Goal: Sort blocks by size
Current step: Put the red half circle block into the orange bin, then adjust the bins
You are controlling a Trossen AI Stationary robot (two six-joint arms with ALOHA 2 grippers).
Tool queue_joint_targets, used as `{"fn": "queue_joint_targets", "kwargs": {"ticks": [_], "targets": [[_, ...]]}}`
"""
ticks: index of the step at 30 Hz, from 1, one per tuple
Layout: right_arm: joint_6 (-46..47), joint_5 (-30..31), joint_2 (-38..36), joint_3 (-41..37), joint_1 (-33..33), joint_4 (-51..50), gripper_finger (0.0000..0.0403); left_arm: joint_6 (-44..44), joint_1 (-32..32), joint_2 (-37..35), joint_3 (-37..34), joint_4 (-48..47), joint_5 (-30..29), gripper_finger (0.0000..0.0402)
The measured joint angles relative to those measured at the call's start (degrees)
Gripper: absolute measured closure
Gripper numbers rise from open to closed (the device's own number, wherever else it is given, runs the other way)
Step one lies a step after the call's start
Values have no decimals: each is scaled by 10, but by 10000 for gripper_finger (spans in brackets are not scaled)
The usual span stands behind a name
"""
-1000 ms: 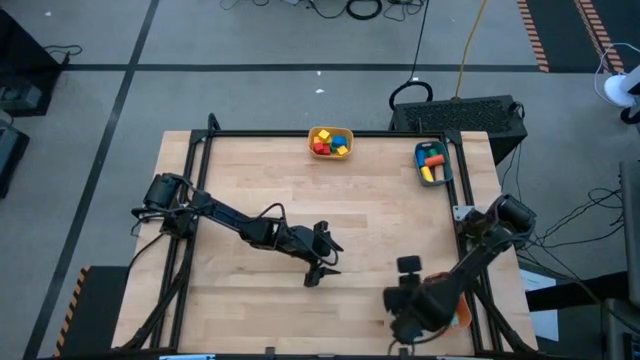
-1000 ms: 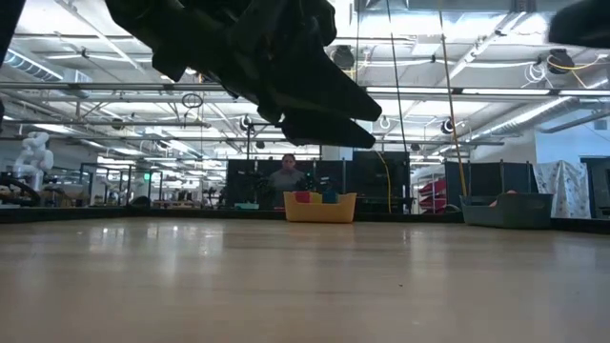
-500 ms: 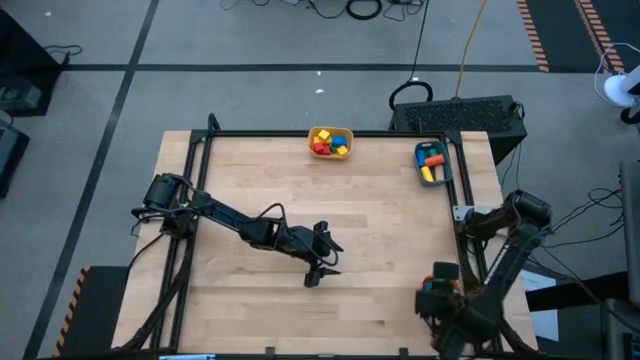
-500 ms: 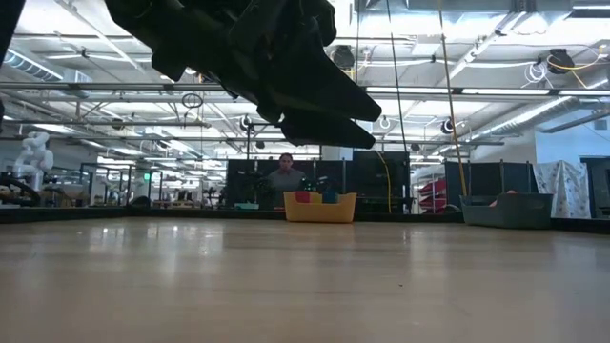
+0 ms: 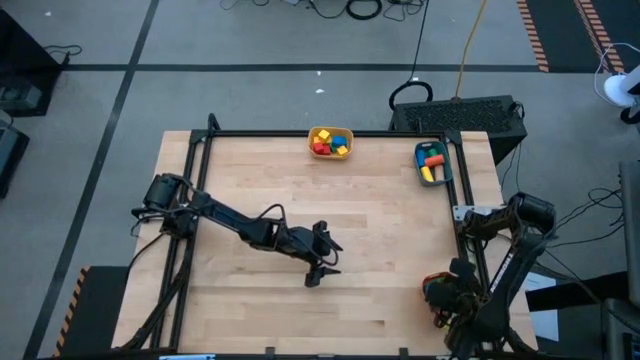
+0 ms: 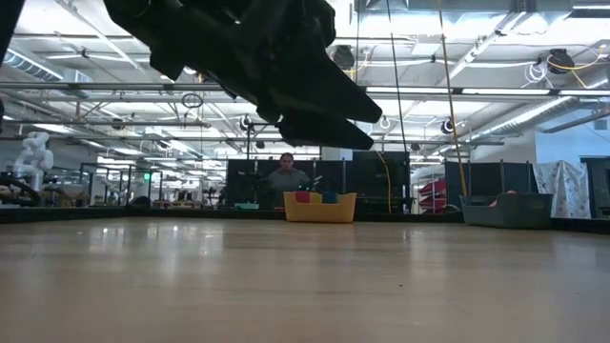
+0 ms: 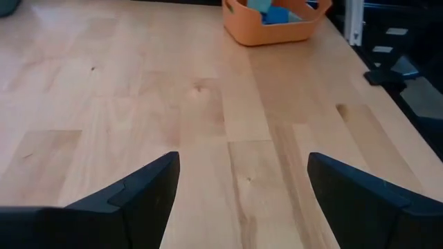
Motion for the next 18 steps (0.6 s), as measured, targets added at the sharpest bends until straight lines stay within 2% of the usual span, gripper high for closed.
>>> {"fn": "queue_joint_targets", "kwargs": {"ticks": [11,18], "targets": [[22,-4,1,-38,5,17,247,-1,14,1,-1,-31,-5,82],[24,-68,-4,-38,5,14,222,-1,14,1,-1,-31,-5,82]]}}
